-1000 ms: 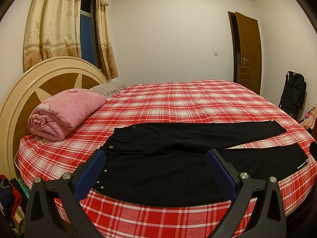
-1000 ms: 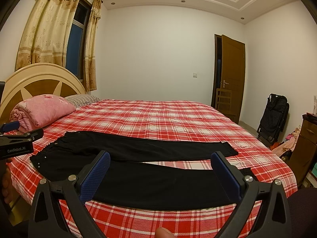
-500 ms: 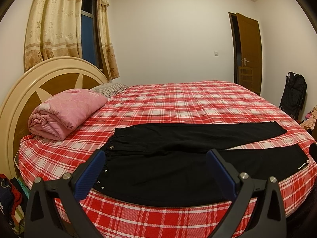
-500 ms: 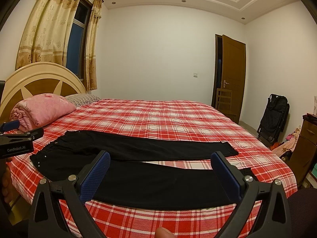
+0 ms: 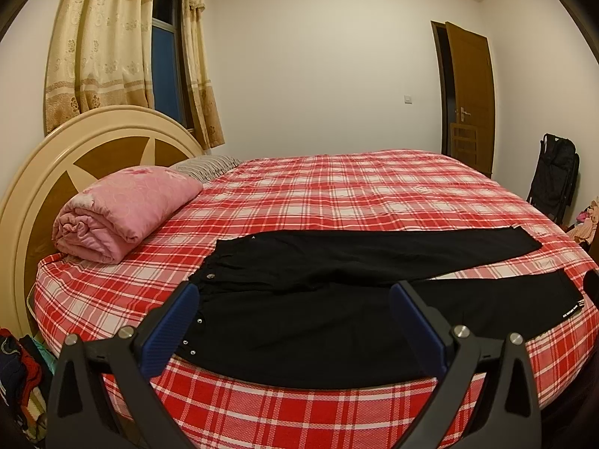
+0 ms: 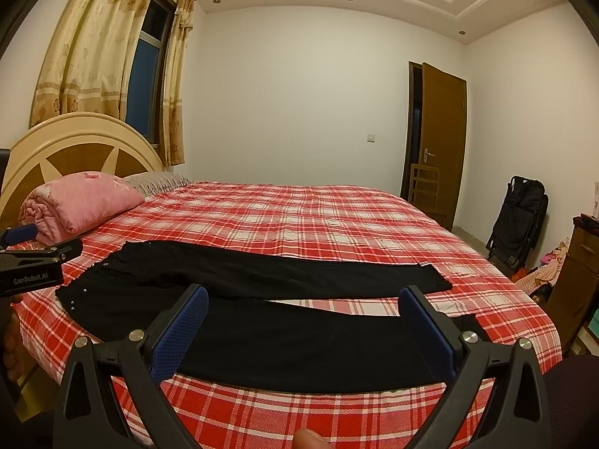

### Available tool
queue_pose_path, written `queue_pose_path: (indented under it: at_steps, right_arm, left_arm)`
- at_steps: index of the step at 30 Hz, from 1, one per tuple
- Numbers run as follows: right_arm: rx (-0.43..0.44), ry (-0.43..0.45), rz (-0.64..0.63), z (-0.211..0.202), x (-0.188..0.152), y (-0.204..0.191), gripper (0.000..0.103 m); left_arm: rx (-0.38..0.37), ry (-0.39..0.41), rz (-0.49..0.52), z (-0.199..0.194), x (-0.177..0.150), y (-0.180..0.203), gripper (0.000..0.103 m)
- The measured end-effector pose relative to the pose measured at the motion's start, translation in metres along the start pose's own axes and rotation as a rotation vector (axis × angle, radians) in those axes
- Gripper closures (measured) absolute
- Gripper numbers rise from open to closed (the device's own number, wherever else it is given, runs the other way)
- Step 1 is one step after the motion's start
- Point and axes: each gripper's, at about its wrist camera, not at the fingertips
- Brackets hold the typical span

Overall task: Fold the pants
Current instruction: 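Grasp the pants waistband with the left tool while the right tool grasps the other waistband end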

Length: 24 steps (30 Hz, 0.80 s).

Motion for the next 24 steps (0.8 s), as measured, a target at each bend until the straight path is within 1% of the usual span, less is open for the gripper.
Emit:
queue_pose_path:
  at_steps: [4, 8, 12, 15, 17, 18, 20, 22, 24]
  right_arm:
    - [0.000, -0.013, -0.002, 0.005, -0.004, 0.001, 0.001]
    - [-0.010, -0.032, 0.002, 0.018, -0.011, 0.008, 0.001]
    - [-0.033, -0.112, 0.016, 0.049, -0.024, 0.025, 0.001]
    - [-0.049, -0.177, 0.030, 0.076, -0.031, 0.041, 0.001]
    - [-0.062, -0.204, 0.032, 0.093, -0.032, 0.051, 0.001]
    - [-0.068, -0.225, 0.031, 0.106, -0.032, 0.059, 0.001]
    - [-0.069, -0.249, 0.026, 0.120, -0.032, 0.068, 0.001]
    - [-0.078, -0.280, 0.016, 0.139, -0.030, 0.080, 0.001]
    - [-0.093, -0.308, 0.014, 0.158, -0.027, 0.095, 0.001]
  left_arm:
    - [0.001, -0.004, 0.001, 0.002, -0.002, 0.001, 0.000]
    - [0.002, -0.012, 0.007, 0.007, -0.006, 0.000, 0.000]
    - [-0.017, -0.026, 0.036, 0.022, -0.012, 0.001, 0.000]
    - [-0.010, -0.050, 0.074, 0.048, -0.016, -0.001, 0.000]
    - [0.012, -0.079, 0.099, 0.072, -0.017, -0.007, 0.000]
    - [0.014, -0.093, 0.101, 0.083, -0.016, -0.011, 0.000]
    - [0.014, -0.109, 0.084, 0.107, -0.012, -0.025, 0.000]
    - [0.045, -0.122, 0.076, 0.135, -0.006, -0.042, 0.000]
    - [0.096, -0.124, 0.102, 0.157, -0.001, -0.050, 0.000]
Point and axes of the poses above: each gripper's, at about its wrist camera, not at the fingertips, and z roughly the way its jaws point, y to its right, x to its top, and after that the axes turned 7 degrees about x, right-handed
